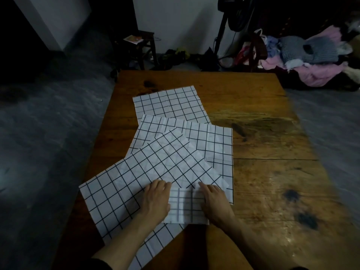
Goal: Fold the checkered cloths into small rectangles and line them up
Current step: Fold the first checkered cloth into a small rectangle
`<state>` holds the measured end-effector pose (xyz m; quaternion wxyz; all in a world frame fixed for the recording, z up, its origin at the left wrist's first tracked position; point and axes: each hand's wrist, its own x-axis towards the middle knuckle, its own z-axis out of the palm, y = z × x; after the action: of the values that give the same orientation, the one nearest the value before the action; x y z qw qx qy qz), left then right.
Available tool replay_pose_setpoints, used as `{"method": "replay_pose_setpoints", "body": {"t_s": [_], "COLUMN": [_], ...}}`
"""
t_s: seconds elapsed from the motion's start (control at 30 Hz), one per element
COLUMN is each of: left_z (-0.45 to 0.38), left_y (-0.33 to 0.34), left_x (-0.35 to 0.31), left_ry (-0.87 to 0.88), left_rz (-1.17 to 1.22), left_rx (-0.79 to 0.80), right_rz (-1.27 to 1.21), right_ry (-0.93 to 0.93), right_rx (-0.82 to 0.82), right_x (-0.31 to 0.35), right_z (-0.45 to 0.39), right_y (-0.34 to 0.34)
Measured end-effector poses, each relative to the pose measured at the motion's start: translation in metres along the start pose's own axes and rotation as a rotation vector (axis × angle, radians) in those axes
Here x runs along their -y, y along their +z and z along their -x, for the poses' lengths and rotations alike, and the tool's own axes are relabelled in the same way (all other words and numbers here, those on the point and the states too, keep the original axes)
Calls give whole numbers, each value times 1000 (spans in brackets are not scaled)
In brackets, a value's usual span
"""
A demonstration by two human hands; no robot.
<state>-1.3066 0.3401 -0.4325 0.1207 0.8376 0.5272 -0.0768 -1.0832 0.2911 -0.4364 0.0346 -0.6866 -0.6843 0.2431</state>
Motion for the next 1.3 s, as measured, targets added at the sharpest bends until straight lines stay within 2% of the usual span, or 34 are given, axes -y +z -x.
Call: {"method": "replay_pose_setpoints", "body": {"t_s": [0.27, 0.63, 1.03, 1.17, 1.3], "left_z": [-23, -37, 5, 14, 20], "left_y": [-7, -11, -12, -34, -64], "left_x": [-1, -3, -8, -1, 12], "left_ry": [38, 59, -5, 63, 118], "left_rz": [-59, -83, 126, 227, 274], "left_rx": [77, 160, -35, -58, -123], "right_rz": [157, 152, -33, -157, -171], "right_ry": [-15, -29, -112, -182, -215], "right_rx": [53, 95, 47, 76, -35], "right_x": [-2, 0, -2, 12, 30], "right_z": [-26, -34, -18, -7, 6], "right_y": [-6, -9, -21, -41, -66]}}
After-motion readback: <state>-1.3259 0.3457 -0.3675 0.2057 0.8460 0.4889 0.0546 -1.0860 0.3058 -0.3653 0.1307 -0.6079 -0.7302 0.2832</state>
